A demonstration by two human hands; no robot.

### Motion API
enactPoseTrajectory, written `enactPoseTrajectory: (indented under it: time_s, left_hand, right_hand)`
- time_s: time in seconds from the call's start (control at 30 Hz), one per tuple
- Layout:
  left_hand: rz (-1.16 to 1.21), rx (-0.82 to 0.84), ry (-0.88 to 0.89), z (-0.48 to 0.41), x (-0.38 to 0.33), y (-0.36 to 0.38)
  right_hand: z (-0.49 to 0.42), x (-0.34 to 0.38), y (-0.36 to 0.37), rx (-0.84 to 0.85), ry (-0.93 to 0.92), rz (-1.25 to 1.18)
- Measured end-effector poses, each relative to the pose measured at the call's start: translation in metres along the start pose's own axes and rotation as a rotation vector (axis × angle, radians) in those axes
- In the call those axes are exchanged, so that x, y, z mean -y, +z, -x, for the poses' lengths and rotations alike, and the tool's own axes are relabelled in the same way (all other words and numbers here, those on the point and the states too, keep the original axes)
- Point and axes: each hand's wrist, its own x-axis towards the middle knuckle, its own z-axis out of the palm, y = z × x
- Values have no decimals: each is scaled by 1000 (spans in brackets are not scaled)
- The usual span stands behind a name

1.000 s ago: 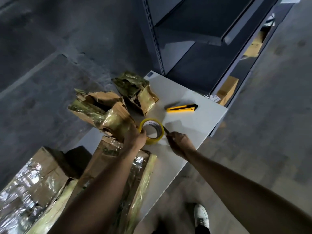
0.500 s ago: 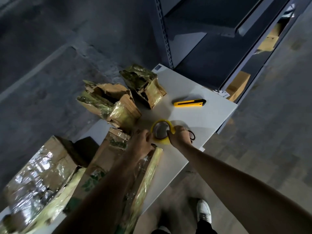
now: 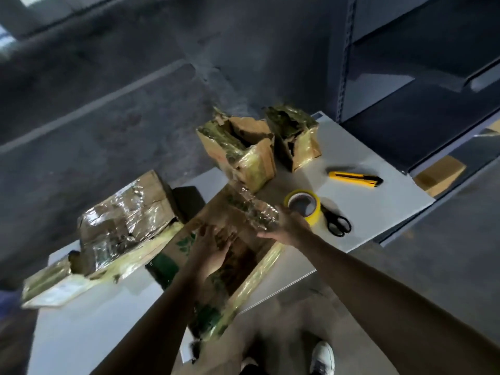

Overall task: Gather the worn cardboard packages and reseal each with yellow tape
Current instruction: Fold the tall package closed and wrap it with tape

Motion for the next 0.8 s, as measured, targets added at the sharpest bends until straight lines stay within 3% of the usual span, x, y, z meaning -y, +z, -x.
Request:
enactPoseTrajectory:
  time_s: [0.17, 0.27, 0.37, 0.6, 0.8]
  left_hand:
    - [-107, -131, -189, 35, 54, -2]
    - [67, -215, -384, 53, 64, -1]
    - [282, -140, -504, 61, 76, 6]
    - [398, -186, -507, 60, 110, -17]
    - [510, -228, -493, 66, 127, -70]
  right_hand:
    - [-7, 8, 5, -142, 45, 79]
    - [-7, 7, 8, -159, 18, 75]
    - [-3, 6, 14, -181, -10, 61]
    - [22, 25, 28, -319, -16, 55]
    - [38, 52, 25, -445, 95, -231]
